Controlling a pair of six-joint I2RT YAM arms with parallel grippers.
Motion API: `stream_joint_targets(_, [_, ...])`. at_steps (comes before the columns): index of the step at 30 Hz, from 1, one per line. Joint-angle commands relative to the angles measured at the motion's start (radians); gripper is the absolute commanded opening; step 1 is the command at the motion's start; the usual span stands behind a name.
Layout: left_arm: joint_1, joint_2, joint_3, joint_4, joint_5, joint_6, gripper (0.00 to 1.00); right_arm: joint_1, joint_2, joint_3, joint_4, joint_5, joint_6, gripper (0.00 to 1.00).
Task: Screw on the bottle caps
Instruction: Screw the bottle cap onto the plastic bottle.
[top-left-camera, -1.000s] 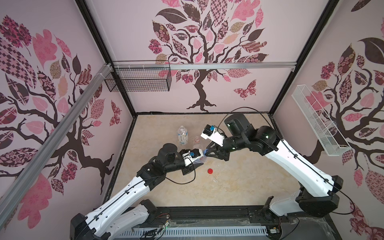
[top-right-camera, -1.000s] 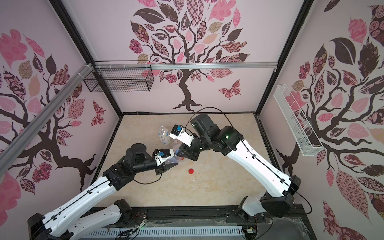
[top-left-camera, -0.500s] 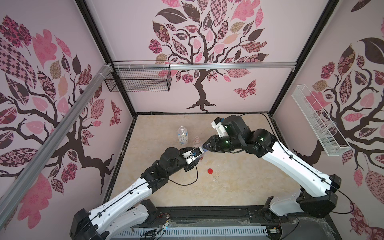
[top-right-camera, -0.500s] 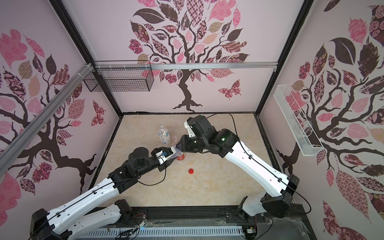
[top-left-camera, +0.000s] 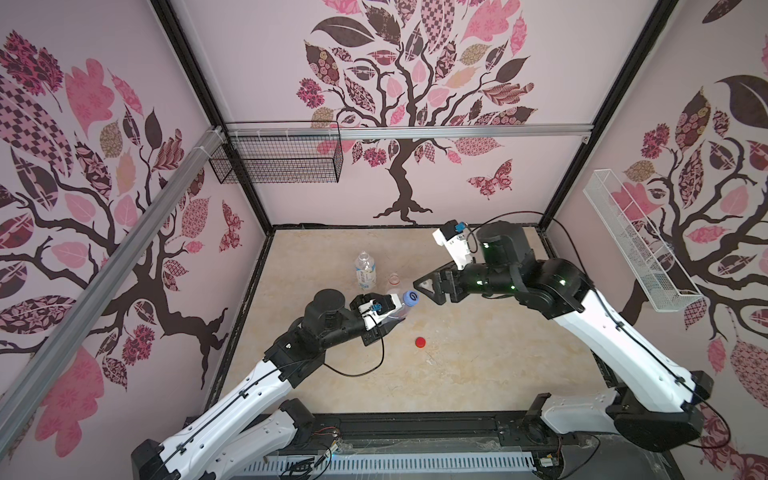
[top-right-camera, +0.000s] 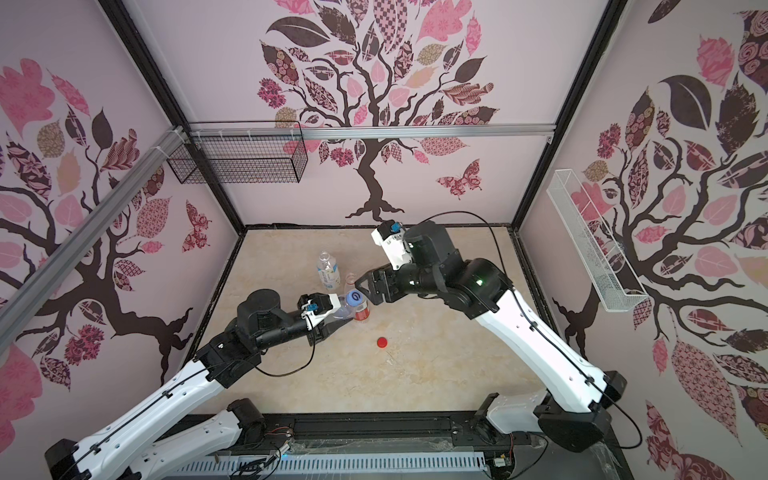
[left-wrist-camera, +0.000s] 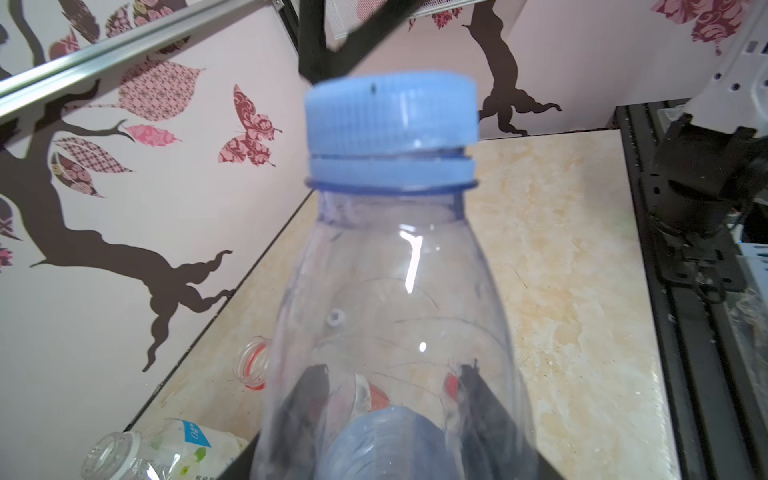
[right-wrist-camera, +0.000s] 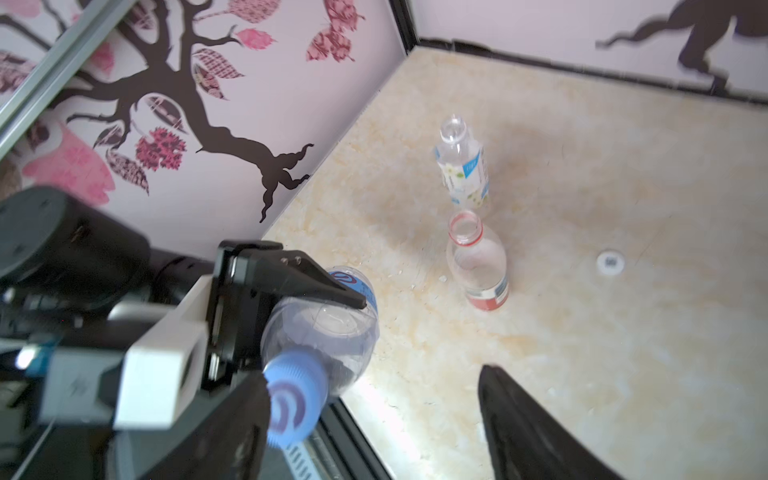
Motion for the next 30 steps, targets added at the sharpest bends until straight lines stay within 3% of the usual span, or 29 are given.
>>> stream_joint_targets(1, [0.022,0.026,0.053,-0.174,0.182,0.029,0.53,0.000,-0.087,-0.006,-0.051,-0.113,-0.521,0.88])
stream_joint_targets(5, [0.022,0.073,0.109,-0.241,0.247,0.083,0.54,0.000,-0.061,0.012,-0.168,-0.200,-0.850,0.86])
stream_joint_targets(10, [0.021,0.108,0.146,-0.241,0.280,0.099,0.55,0.010,0.036,0.108,-0.302,-0.208,-1.085,0.82])
stream_joint_targets(18, [0.022,0.139,0.178,-0.254,0.317,0.125,0.55,0.030,0.155,0.213,-0.405,-0.286,-1.158,0.72])
stream_joint_targets(23, [0.021,0.138,0.176,-0.250,0.333,0.121,0.55,0.039,0.205,0.256,-0.452,-0.328,-1.156,0.56])
stream_joint_targets(30, [0.021,0.145,0.185,-0.243,0.339,0.121,0.55,0.054,0.224,0.256,-0.465,-0.331,-1.157,0.49])
